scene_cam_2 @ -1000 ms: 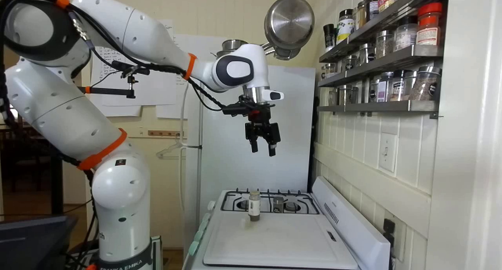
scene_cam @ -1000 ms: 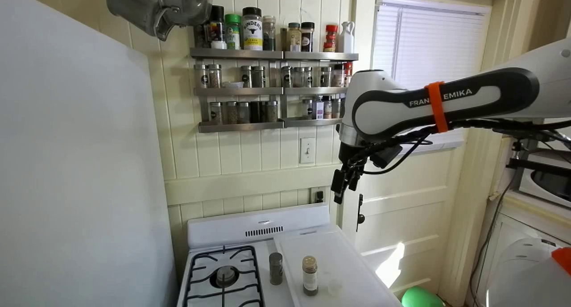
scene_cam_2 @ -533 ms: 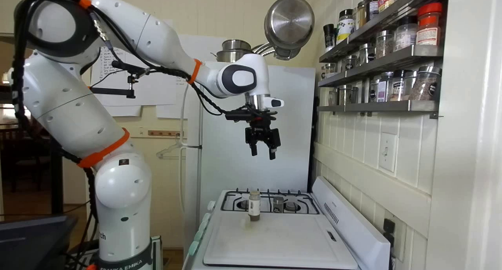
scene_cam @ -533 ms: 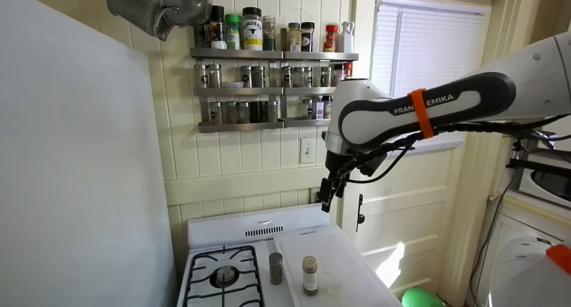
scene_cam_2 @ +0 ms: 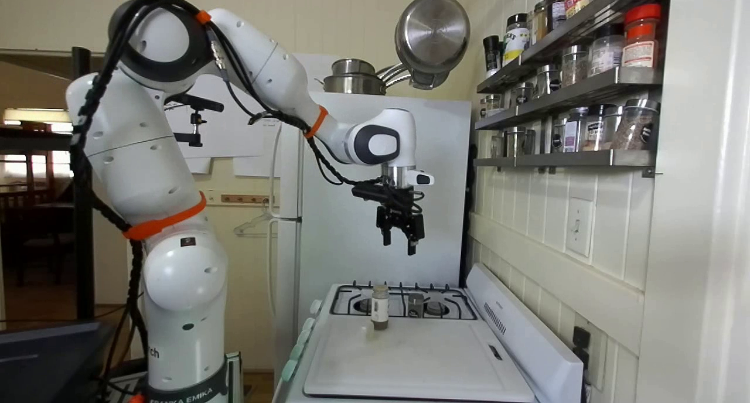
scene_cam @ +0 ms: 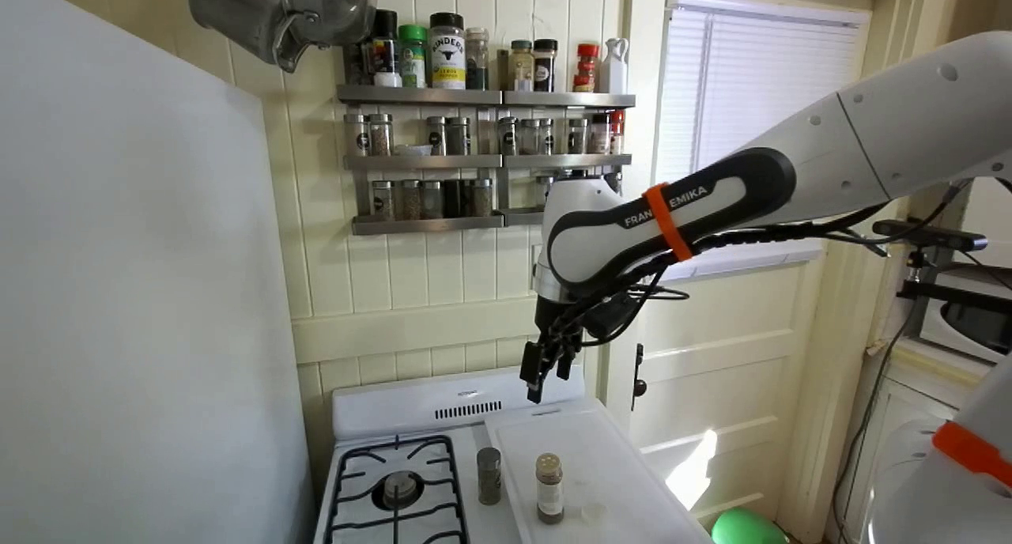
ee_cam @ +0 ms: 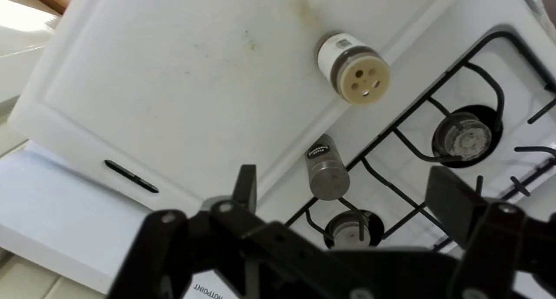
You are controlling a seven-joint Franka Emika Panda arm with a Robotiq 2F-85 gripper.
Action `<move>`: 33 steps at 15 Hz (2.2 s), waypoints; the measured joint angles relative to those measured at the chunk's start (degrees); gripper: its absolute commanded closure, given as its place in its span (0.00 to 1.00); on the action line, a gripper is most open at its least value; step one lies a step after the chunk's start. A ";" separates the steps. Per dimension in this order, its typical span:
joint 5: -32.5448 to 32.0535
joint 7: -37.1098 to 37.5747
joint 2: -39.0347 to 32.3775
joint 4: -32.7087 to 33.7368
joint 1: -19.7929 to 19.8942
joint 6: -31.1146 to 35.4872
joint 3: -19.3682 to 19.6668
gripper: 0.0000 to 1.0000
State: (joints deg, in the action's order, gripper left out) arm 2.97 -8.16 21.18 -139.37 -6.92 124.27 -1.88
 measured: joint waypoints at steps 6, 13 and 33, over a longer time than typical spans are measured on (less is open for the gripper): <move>0.13 -0.02 -0.47 0.30 0.15 0.09 -0.01 0.00; 0.27 4.25 -1.09 0.14 -0.20 0.14 -3.16 0.00; 8.62 18.53 -1.80 -8.70 -0.22 13.09 -4.81 0.00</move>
State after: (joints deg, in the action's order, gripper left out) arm 11.58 10.37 19.38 -148.06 -7.14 137.36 -6.69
